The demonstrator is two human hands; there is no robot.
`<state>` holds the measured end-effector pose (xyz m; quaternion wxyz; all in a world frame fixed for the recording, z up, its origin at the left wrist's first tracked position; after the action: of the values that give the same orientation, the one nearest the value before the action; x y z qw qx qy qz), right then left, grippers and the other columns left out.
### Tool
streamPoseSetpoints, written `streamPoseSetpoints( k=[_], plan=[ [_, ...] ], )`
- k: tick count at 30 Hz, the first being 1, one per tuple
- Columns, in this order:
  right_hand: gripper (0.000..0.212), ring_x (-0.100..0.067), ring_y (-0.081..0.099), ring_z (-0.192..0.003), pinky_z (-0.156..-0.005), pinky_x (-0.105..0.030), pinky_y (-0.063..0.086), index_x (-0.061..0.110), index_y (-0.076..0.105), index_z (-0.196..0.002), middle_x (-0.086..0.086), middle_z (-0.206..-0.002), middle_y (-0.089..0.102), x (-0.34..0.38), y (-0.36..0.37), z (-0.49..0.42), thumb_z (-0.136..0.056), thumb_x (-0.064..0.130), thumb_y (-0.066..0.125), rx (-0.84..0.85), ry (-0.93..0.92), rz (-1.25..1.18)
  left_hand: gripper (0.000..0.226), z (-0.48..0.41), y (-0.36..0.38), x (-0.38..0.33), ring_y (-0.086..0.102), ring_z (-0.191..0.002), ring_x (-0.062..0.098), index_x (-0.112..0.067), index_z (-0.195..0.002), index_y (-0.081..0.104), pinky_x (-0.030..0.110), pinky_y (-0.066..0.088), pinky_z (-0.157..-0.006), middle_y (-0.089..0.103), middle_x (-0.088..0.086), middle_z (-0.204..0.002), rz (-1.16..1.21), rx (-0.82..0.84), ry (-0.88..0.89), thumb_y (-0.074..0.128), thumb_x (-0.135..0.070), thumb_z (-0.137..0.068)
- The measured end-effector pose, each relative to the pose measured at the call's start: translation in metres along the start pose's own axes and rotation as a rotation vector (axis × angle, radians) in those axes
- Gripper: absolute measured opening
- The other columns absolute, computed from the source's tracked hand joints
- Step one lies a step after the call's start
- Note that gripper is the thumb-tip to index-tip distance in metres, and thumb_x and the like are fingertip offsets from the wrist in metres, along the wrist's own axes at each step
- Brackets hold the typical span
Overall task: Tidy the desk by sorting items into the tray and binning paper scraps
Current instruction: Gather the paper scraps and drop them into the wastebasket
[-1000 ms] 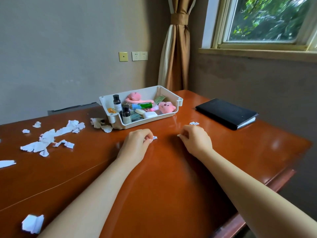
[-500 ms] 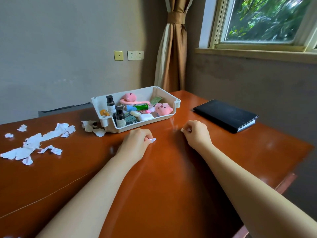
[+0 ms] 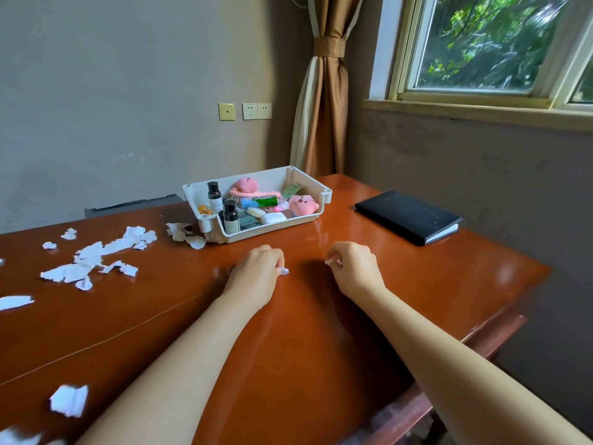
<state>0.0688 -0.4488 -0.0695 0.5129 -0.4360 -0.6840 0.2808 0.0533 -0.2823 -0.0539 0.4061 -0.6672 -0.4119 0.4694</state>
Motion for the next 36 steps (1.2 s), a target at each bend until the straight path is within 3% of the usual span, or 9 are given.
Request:
streamPoseSetpoints(
  k=[6,8,12,18,21,23,27,32,36],
  plan=[
    [0.015,-0.032,0.06,-0.094,-0.071,-0.032,0.05,0.014,0.068,-0.09,-0.011,-0.103,0.064,0.035,-0.001,0.032,-0.088,0.007,0.055,0.153,-0.018,-0.009,0.008,0.036,-0.017,0.004,0.055,-0.08,0.016,-0.015,-0.088,0.057,0.028,0.047,-0.069,0.059,0.003,-0.093,-0.029,0.031,-0.001,0.055,-0.022,-0.093],
    [0.014,-0.031,0.06,-0.094,-0.069,-0.031,0.049,0.014,0.069,-0.09,-0.01,-0.102,0.064,0.05,-0.002,0.045,-0.086,0.008,0.057,0.199,-0.054,-0.028,0.003,0.051,-0.025,0.012,0.056,-0.084,0.017,-0.018,-0.096,0.056,0.029,0.046,-0.074,0.061,0.004,-0.1,-0.014,0.05,-0.027,0.053,-0.017,-0.094],
    [0.006,-0.027,0.064,-0.088,-0.073,-0.032,0.055,0.012,0.07,-0.088,-0.009,-0.096,0.066,0.082,-0.001,0.071,-0.084,0.016,0.066,0.276,-0.14,-0.114,0.025,0.085,-0.054,0.034,0.059,-0.103,0.018,-0.019,-0.117,0.061,0.028,0.05,-0.084,0.06,0.004,-0.119,0.018,0.073,-0.085,0.05,-0.016,-0.095],
    [0.01,-0.019,0.063,-0.082,-0.075,-0.03,0.056,0.01,0.073,-0.09,-0.005,-0.09,0.07,0.151,0.002,0.127,-0.083,0.015,0.068,0.412,-0.4,-0.214,0.021,0.16,-0.103,0.078,0.059,-0.091,0.01,-0.022,-0.11,0.066,0.025,0.052,-0.081,0.063,-0.004,-0.104,0.072,0.004,-0.151,0.054,-0.02,-0.094],
    [0.021,-0.016,0.061,-0.081,-0.071,-0.023,0.053,0.012,0.069,-0.105,-0.002,-0.094,0.068,0.182,0.008,0.154,-0.085,0.017,0.066,0.442,-0.515,-0.262,0.017,0.198,-0.118,0.1,0.06,-0.083,0.009,-0.025,-0.101,0.066,0.02,0.053,-0.071,0.063,-0.006,-0.089,0.093,-0.031,-0.203,0.054,-0.017,-0.093],
    [0.025,-0.017,0.061,-0.082,-0.075,-0.028,0.053,0.012,0.066,-0.11,-0.005,-0.096,0.069,0.199,0.014,0.169,-0.085,0.016,0.066,0.461,-0.559,-0.299,0.015,0.22,-0.124,0.114,0.058,-0.078,0.007,-0.024,-0.098,0.065,0.015,0.048,-0.063,0.063,-0.005,-0.085,0.087,-0.078,-0.247,0.054,-0.017,-0.092],
    [0.017,-0.011,0.059,-0.079,-0.076,-0.024,0.05,0.011,0.07,-0.101,-0.005,-0.094,0.07,0.223,0.029,0.191,-0.086,0.017,0.064,0.488,-0.622,-0.347,0.014,0.262,-0.127,0.135,0.055,-0.081,0.006,-0.025,-0.094,0.063,0.013,0.041,-0.061,0.061,-0.007,-0.087,0.052,-0.175,-0.325,0.051,-0.017,-0.093],
    [0.028,-0.019,0.046,-0.098,-0.083,-0.029,0.043,0.018,0.062,-0.116,-0.003,-0.11,0.056,0.241,0.047,0.203,-0.089,0.025,0.058,0.397,-0.681,-0.211,0.017,0.288,-0.109,0.16,0.041,-0.11,0.009,-0.026,-0.106,0.059,0.023,0.035,-0.092,0.049,-0.008,-0.116,-0.039,-0.16,-0.34,0.047,-0.022,-0.095],
    [0.058,-0.027,0.022,-0.138,-0.109,-0.04,0.028,0.027,0.033,-0.142,-0.005,-0.149,0.028,0.247,0.056,0.211,-0.091,0.051,0.046,0.397,-0.721,-0.054,0.047,0.286,-0.098,0.168,0.008,-0.145,0.022,-0.03,-0.144,0.025,0.04,0.017,-0.116,0.006,0.0,-0.156,-0.109,-0.123,-0.382,0.036,-0.028,-0.098]
  ],
)
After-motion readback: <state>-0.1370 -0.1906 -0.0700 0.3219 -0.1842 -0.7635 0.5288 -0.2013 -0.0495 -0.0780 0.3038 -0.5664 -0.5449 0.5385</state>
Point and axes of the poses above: each hand's wrist, its own z-axis away from the middle knuckle, its own y-axis out of the palm, x = y × z, the point moved 3 cm from there along -z, towards the middle knuckle
